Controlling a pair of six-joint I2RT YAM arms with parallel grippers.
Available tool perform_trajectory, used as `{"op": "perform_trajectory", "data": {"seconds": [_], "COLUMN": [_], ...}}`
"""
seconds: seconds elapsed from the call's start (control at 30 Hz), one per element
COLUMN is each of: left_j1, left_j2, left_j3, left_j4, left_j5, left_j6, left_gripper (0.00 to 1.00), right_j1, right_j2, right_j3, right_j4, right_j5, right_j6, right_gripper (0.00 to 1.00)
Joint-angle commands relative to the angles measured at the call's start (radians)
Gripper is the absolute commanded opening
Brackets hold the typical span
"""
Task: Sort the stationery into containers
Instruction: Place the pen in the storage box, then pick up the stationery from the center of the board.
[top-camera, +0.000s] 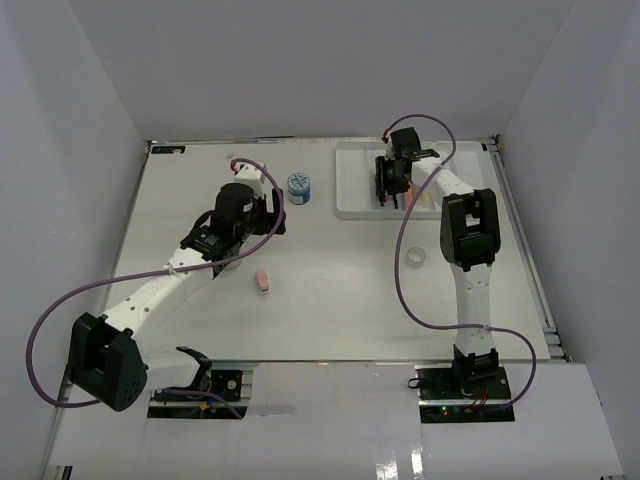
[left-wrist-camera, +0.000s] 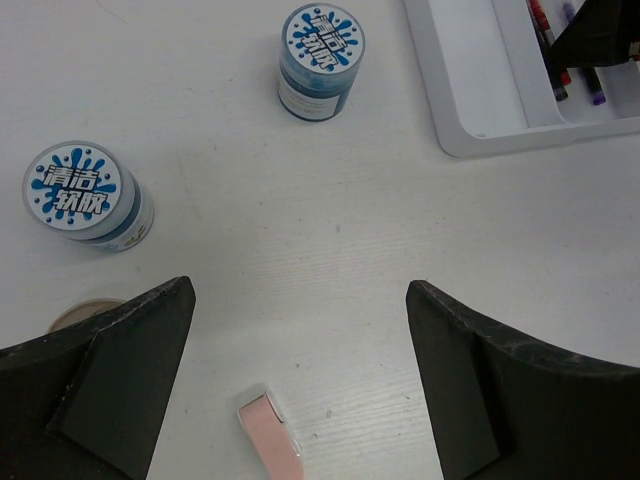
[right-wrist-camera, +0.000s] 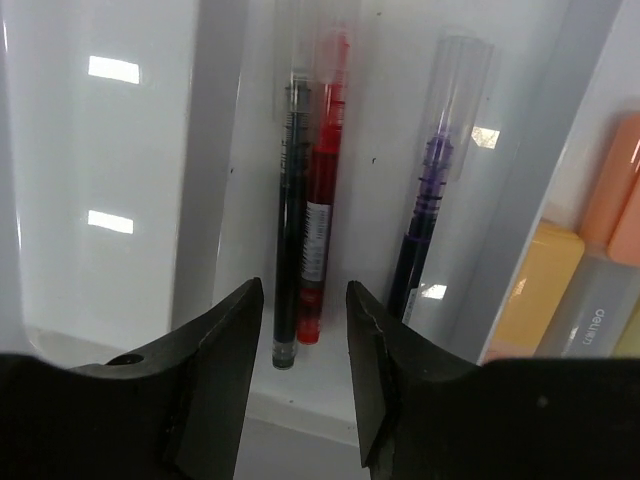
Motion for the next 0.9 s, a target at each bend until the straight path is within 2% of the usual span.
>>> {"op": "perform_trajectory", "data": {"seconds": [0.0, 0.17, 0.27, 0.47, 0.63, 0.67, 0.87], "left_j1": [0.003, 0.003, 0.003, 0.003, 0.003, 0.003, 0.003], "left_j2": [0.001, -0.014, -0.025, -0.042, -0.046, -0.046, -0.046], "left_j3": [0.008, 0.006, 0.005, 0.0, 0.0, -0.001, -0.003], "left_j4": [-0.016, -0.017, -0.017, -0.017, -0.024, -0.022, -0.024], "left_j5": [-0.008, -0.012, -0.015, -0.049, -0.069, -0.068, -0.052], "left_j6": [0.005, -0.001, -0.004, -0.012, -0.021, -0.024, -0.032], "left_gripper": [0.98, 0.98, 0.98, 0.98, 0.98, 0.98, 0.98], "right_j1": [0.003, 0.005, 0.003, 0.003, 0.005, 0.003, 0.0], "right_j2": [-0.029, -0.158, -0.287, -0.63, -0.805, -0.848, -0.901], "right_j3": [0.045, -0.008, -0.105, -0.467, -0.726, -0.804, -1.007], "right_j4": [-0.02, -0.02, -0.008, 0.093, 0.151, 0.161, 0.199], "right_j5": [0.03, 0.042, 0.045, 0.122, 0.168, 0.22, 0.312], "right_j6": [0.006, -0.006, -0.018, -0.006, 0.051, 0.073, 0.13], "right_gripper": [0.46, 0.48, 0.49, 0.49, 0.49, 0.49, 0.48]}}
